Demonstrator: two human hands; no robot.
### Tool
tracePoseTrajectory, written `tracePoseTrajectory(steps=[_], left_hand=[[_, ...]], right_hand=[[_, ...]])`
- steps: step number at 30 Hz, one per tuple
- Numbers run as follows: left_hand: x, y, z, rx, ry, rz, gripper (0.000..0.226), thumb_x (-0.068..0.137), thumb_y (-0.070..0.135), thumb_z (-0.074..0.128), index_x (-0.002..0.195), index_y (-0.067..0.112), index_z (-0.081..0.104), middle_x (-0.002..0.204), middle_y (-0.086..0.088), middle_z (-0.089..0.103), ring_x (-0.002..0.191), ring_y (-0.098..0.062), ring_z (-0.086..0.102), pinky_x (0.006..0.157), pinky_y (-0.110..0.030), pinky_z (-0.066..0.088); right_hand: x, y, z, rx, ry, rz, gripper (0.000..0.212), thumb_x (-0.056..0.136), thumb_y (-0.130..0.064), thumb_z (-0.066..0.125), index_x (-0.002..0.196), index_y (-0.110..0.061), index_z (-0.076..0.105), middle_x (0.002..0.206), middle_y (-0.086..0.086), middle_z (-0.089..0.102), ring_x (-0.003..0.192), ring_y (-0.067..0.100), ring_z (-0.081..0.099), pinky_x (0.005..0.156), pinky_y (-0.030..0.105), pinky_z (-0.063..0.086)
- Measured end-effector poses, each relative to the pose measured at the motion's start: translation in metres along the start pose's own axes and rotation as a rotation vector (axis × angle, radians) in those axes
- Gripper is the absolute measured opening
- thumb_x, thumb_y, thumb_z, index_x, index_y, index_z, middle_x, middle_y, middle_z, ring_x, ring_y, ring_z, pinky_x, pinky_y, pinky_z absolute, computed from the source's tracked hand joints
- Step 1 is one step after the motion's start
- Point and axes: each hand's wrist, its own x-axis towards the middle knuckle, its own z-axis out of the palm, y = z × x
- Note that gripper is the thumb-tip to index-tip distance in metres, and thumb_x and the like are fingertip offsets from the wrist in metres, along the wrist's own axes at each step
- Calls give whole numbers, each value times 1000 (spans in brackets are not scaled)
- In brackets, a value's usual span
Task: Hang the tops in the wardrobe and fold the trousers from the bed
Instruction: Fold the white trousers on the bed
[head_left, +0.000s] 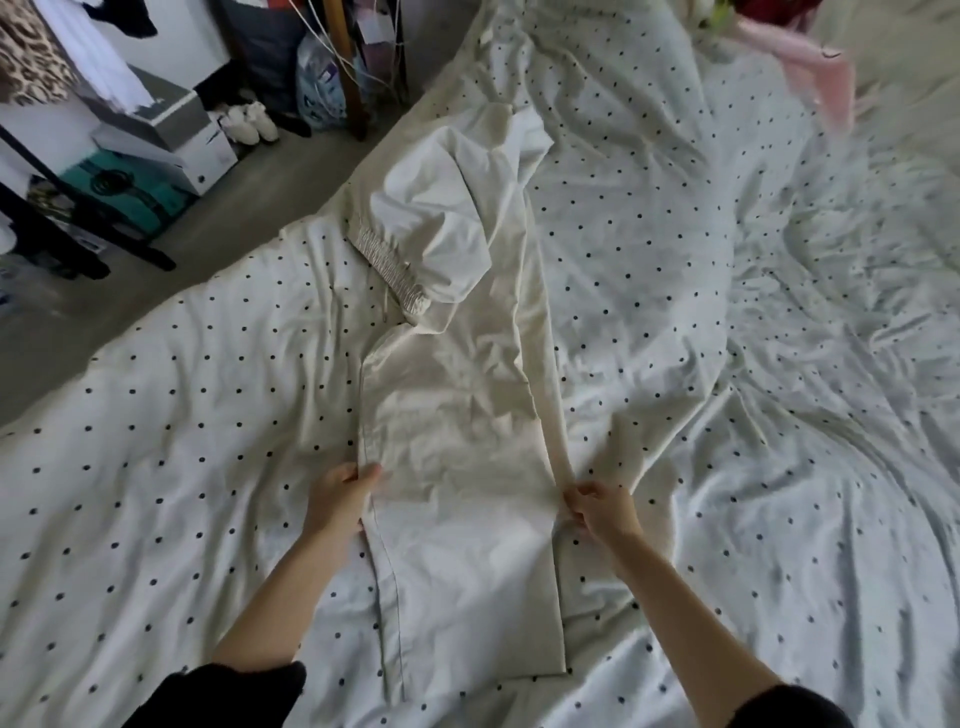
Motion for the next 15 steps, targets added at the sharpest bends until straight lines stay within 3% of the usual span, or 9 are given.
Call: tracePoseTrajectory(steps=[3, 6, 8, 10, 12, 15], left_hand=[[-17, -4, -6, 17, -44, 22, 27, 90, 24, 61, 70, 8, 52, 63, -6, 45, 61, -19, 44, 60, -29, 38], [-38, -22, -3, 130, -129, -63, 27, 85, 34, 66, 96, 10, 59, 92, -7, 59, 80, -19, 55, 69, -31, 48], [-52, -38, 0, 290, -191, -118, 35, 81, 40, 70, 97, 10, 57, 102, -7, 59, 91, -20, 56, 77, -30, 44], [-64, -50, 0, 323, -282, -102, 28, 80, 33, 73, 94, 11, 63, 97, 1, 64, 101, -20, 60, 77, -26, 44], [-73, -48, -4, 258, -338, -45, 12, 80, 23, 73, 84, 12, 70, 86, 2, 71, 98, -21, 65, 72, -25, 49], [-87, -26, -14, 125, -328, 6, 15, 78, 20, 73, 89, 10, 70, 88, -3, 74, 94, -25, 68, 85, -35, 51]], right_hand=[[-27, 41, -17, -12, -13, 23, 4, 88, -7, 62, 86, -5, 64, 64, 4, 62, 55, 16, 58, 53, 25, 50], [-42, 57, -25, 11, -26, 1, 6, 88, -3, 62, 83, -6, 64, 66, 6, 64, 47, 10, 60, 44, 21, 48], [-49, 61, -26, 38, -36, -1, 8, 88, -3, 61, 82, -7, 63, 65, 6, 62, 48, 13, 56, 47, 23, 48], [-53, 65, -27, 81, -39, 0, 11, 88, -1, 60, 79, -7, 62, 64, 6, 60, 51, 15, 52, 50, 25, 46], [-56, 66, -32, 113, -23, -14, 15, 88, -1, 60, 75, -8, 61, 63, 6, 59, 52, 16, 52, 49, 23, 47], [-64, 66, -48, 113, 24, -59, 14, 88, -1, 60, 75, -7, 60, 61, 5, 58, 51, 15, 54, 48, 23, 47]])
